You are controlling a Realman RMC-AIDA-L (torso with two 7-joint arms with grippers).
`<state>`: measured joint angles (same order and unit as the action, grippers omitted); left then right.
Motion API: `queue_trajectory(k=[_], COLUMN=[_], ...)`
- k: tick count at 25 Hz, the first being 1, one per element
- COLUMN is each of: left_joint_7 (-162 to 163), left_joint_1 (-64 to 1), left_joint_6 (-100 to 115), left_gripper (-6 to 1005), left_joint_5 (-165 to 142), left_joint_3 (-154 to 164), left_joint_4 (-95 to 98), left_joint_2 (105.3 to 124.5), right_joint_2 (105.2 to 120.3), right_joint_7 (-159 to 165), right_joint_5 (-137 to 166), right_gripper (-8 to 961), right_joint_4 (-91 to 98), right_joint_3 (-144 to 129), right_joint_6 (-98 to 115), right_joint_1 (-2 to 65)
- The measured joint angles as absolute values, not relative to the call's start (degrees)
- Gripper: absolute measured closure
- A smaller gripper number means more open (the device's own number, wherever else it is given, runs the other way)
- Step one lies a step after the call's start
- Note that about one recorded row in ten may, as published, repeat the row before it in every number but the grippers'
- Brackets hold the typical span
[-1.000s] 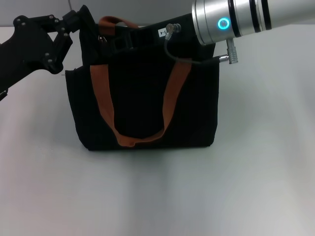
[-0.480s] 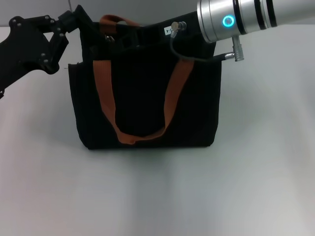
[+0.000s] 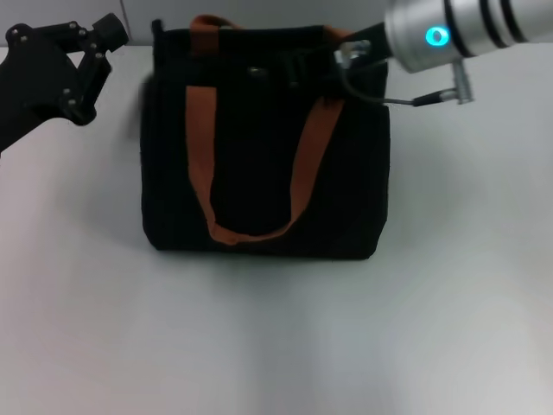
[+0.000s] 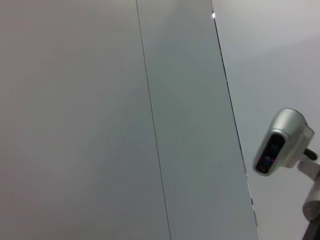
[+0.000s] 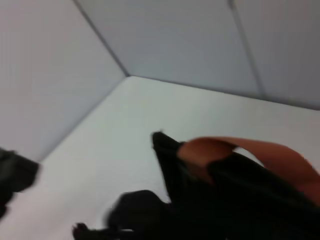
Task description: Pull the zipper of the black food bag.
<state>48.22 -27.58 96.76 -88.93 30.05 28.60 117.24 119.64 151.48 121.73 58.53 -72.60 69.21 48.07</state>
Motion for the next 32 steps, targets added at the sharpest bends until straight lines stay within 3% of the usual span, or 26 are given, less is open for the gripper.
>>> queue_trajectory(k=[8,19,27,32], left_joint_7=[48.25,47.75,53.88,58.07], left_joint_1=[-27.6,-27.53,-28.97,-30.08], left_joint_6=[96.45,92.53,85.16,81.42], left_gripper=[994,936,894,868], left_joint_5=[-88.48,-88.85,-91.16,-98.33], left_joint_3=[30.06,30.21,36.53,37.39], left_joint_4=[28.65,28.77,30.29,35.39], left_joint_2=[117.1,116.85,113.75,114.08], right_joint_2=[119.78,119.8,119.8,119.8], right_joint_7=[156.22,155.34,155.07,155.04], right_joint_5=[125.05,123.59,122.85,122.76], right_gripper=[954,954,954,954], right_joint_4=[69.58,69.24,69.2,69.3], right_joint_3=[-73.75,-75.02,-75.12,-75.15], right_joint_6=[69.25,69.06,69.4,69.73], right_joint_1=[40.88,41.45,41.59,41.58])
